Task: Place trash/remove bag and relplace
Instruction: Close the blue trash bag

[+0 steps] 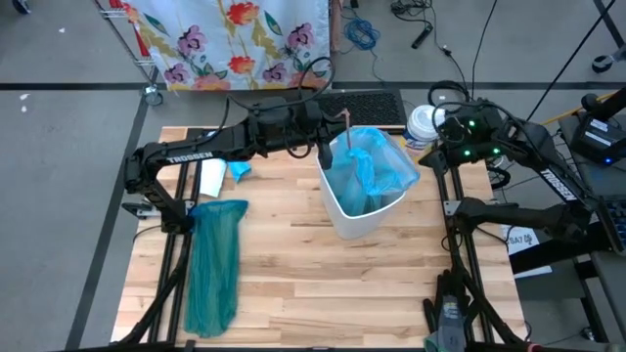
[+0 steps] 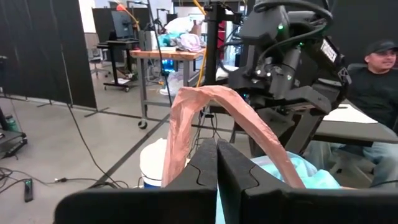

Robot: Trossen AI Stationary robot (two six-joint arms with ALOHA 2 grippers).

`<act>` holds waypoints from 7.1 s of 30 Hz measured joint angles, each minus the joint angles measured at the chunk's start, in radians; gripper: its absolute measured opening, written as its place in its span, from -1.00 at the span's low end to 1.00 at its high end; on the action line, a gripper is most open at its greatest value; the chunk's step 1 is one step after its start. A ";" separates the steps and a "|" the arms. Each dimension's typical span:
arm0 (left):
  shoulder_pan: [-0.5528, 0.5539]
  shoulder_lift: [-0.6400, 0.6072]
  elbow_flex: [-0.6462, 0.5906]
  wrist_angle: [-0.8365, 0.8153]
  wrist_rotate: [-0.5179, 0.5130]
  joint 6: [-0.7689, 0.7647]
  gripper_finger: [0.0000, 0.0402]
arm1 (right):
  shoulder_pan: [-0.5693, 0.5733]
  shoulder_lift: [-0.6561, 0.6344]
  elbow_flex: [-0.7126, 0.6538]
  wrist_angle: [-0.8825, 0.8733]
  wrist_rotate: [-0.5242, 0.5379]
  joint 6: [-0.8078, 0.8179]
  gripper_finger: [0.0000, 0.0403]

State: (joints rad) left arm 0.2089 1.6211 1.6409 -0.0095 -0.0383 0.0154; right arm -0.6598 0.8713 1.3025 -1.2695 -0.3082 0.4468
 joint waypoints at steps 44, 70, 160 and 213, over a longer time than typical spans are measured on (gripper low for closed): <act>-0.013 0.000 -0.001 -0.056 0.000 0.024 -1.00 | 0.014 -0.507 -0.503 0.499 0.072 0.239 -1.00; -0.010 0.000 -0.001 -0.052 -0.030 0.025 -1.00 | 0.099 -0.091 -0.573 1.386 -0.269 0.239 -1.00; 0.013 -0.043 -0.001 -0.215 0.036 0.217 -1.00 | 0.473 0.135 -0.179 1.036 0.311 -0.349 -1.00; -0.177 -0.100 0.001 -0.059 -0.188 0.174 -1.00 | 0.419 0.146 0.041 0.437 0.011 -0.079 -0.30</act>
State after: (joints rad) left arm 0.0321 1.5211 1.6417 -0.0681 -0.2260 0.1890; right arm -0.2404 1.0170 1.3434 -0.8326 -0.2973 0.3677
